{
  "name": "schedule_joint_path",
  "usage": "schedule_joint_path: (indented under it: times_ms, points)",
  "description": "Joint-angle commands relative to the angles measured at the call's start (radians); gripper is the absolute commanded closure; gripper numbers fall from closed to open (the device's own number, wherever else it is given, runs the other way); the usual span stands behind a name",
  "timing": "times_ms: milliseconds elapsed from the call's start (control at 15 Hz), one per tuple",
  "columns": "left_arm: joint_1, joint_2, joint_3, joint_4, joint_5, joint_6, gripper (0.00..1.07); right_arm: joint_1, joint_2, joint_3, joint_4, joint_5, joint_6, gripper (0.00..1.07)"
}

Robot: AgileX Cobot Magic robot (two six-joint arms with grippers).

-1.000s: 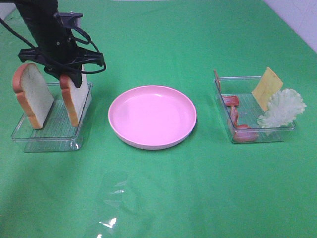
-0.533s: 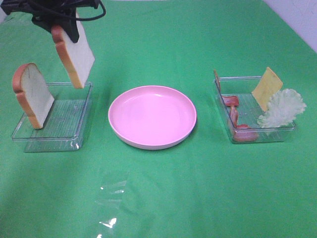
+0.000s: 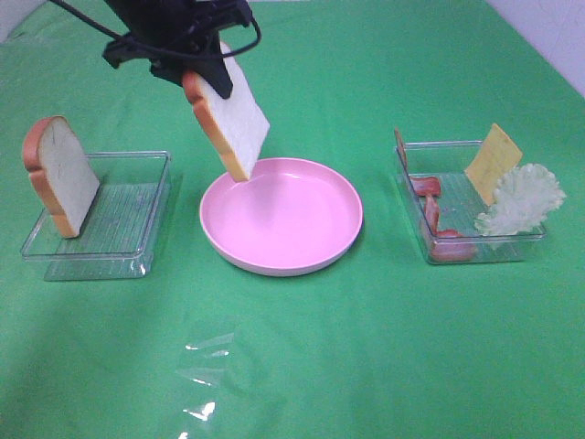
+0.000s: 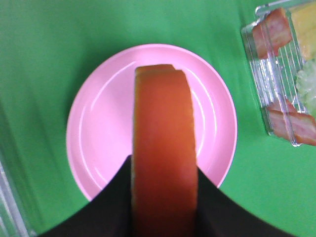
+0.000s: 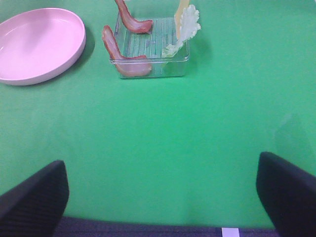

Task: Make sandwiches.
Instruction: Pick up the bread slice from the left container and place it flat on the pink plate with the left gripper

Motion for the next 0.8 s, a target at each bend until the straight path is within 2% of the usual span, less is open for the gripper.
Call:
schedule_joint_path:
  times_ms: [67,267,467,600,800]
  points:
    - [-0.054,0.06,-0.003,-0.033,-0.05,0.012,0.9,0.0,-0.034,0.001,0.0,-0.004,-0.007,0.09]
    - [-0.123,0.128,-0.003,-0.039,-0.118,0.012,0.9,0.0,-0.034,0.001,0.0,-0.004,-0.007,0.09]
    - [-0.157,0.174,-0.003,-0.069,-0.196,0.012,0.9,0.0,-0.034,0.001,0.0,-0.004,-0.007,0.09]
    - [-0.157,0.19,-0.003,-0.127,-0.201,0.011,0.9,0.0,-0.034,0.001,0.0,-0.004,-0.007,0.09]
    - [-0.157,0.206,-0.003,-0.134,-0.177,0.004,0.89,0.0,-0.034,0.001,0.0,-0.004,-0.007,0.09]
